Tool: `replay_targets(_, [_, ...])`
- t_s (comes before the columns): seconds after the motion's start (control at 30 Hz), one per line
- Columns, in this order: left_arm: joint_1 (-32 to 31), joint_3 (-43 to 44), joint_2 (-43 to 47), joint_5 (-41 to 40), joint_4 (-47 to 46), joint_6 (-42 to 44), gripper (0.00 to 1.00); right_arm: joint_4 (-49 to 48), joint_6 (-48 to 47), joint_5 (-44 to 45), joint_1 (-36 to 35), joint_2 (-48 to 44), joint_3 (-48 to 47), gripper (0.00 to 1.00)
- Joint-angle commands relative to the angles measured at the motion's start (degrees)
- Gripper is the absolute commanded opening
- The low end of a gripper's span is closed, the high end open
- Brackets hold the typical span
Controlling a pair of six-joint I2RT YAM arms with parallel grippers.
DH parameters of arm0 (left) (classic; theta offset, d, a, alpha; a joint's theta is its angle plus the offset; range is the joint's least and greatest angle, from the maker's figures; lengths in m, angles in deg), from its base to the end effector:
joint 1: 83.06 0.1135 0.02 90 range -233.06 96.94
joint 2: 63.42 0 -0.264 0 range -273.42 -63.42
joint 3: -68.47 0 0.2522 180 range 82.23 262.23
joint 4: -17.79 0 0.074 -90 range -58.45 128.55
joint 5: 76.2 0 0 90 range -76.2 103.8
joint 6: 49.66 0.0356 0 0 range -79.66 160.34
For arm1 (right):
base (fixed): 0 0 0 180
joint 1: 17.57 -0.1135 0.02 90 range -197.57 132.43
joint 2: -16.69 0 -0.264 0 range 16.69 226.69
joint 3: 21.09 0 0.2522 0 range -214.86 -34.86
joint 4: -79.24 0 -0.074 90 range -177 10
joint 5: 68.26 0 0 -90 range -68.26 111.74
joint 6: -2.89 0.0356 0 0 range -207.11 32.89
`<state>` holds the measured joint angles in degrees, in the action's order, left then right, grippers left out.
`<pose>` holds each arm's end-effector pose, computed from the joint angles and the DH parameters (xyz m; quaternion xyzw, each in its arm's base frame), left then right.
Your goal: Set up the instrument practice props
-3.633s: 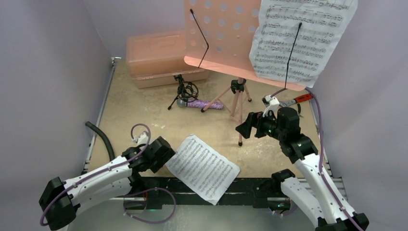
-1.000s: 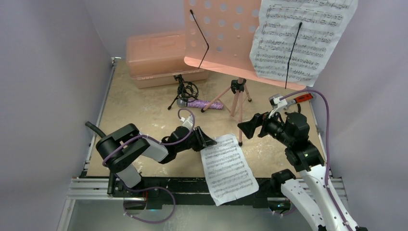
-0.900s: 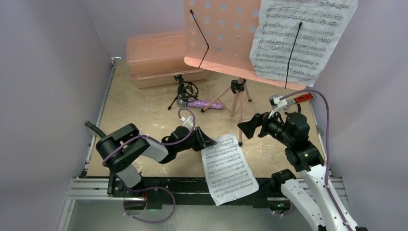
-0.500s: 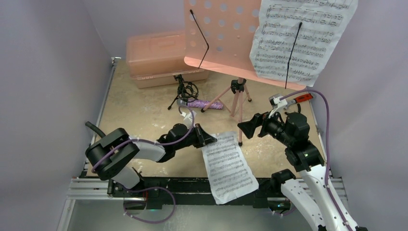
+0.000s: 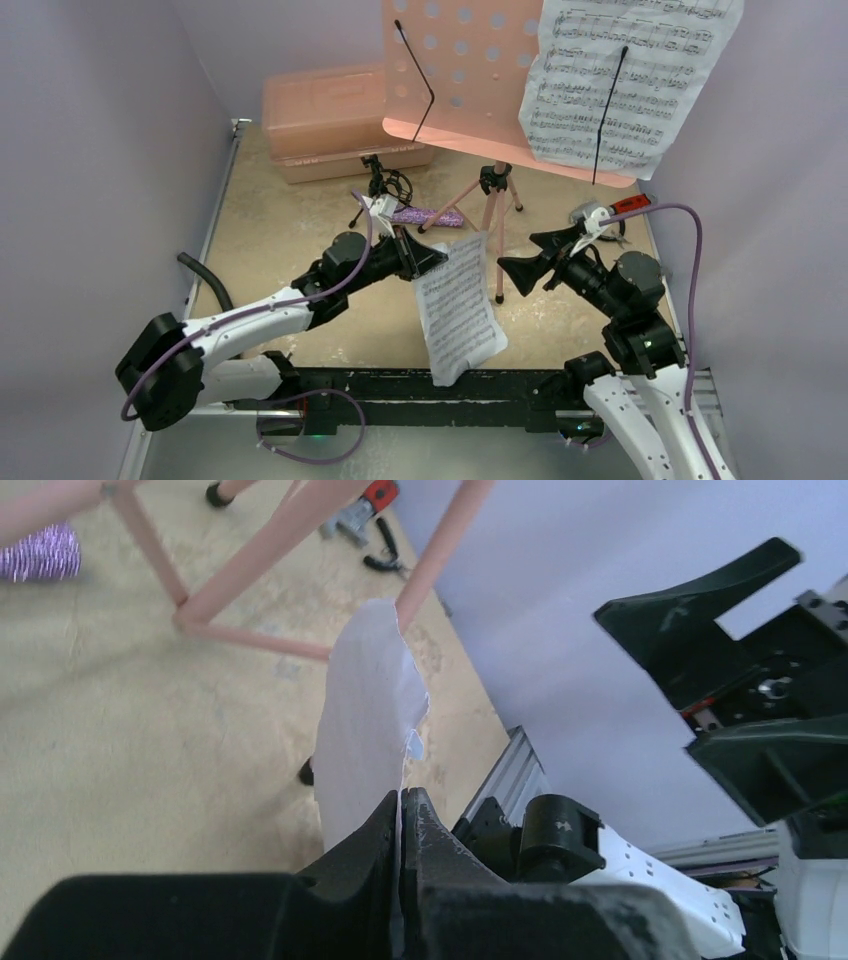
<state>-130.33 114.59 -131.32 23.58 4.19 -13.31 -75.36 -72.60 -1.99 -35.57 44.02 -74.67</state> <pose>0.1739 -0.1972 0.2490 0.0138 0.7549 -0.5442 0.3657 0.1080 0.0502 0.3478 -0.1673 0.6821 0.3337 0.6289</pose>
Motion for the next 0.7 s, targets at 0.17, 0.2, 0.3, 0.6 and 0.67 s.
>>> replay_targets(0.17, [0.4,12.3,10.7,-1.4,17.0,16.1,0.0,-6.7,-4.3,-5.8,0.0,-3.6,2.3,0.98])
replay_targets(0.2, [0.4,13.7,11.4,-1.2,18.6,17.2,0.0,-7.6,-4.8,-6.9,-0.1,-4.0,2.7,0.98])
replay_targets(0.3, [0.4,17.0,13.7,0.6,22.2,19.8,0.0,-10.6,-5.6,-9.9,0.0,-5.8,3.8,0.98])
replay_targets(0.6, [0.3,23.8,20.2,8.3,32.9,29.6,0.0,-13.1,-7.2,-14.3,0.0,-8.8,5.0,0.98])
replay_targets(0.67, [0.4,24.8,21.5,8.9,33.8,30.8,0.0,-13.0,-7.0,-14.9,-0.1,-9.1,5.3,0.98])
